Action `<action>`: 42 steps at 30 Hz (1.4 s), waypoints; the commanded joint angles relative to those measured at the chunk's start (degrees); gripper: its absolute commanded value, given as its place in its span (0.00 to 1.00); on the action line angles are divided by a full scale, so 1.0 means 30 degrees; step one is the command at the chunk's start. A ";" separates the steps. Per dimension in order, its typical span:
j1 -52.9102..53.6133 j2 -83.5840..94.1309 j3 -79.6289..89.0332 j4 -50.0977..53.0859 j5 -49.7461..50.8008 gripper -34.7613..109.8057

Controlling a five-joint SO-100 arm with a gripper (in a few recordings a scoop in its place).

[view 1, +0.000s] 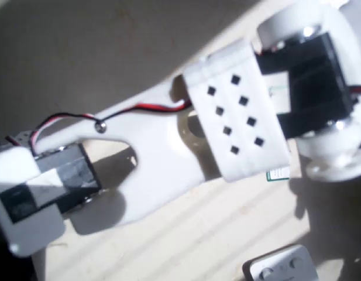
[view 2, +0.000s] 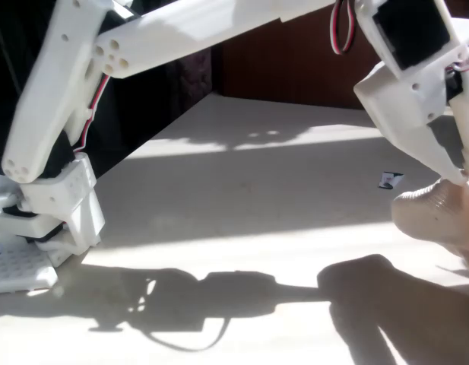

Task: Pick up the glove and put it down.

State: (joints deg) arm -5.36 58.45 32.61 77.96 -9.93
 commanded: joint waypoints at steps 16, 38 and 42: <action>0.5947 0.2666 -0.0439 0.0937 -0.1699 0.24; 0.6563 -0.2959 -0.0439 0.0645 -0.2871 0.24; 0.6563 -0.3838 -0.0439 0.0645 -0.2871 0.24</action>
State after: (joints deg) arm 13.62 47.02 32.52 80.51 -18.11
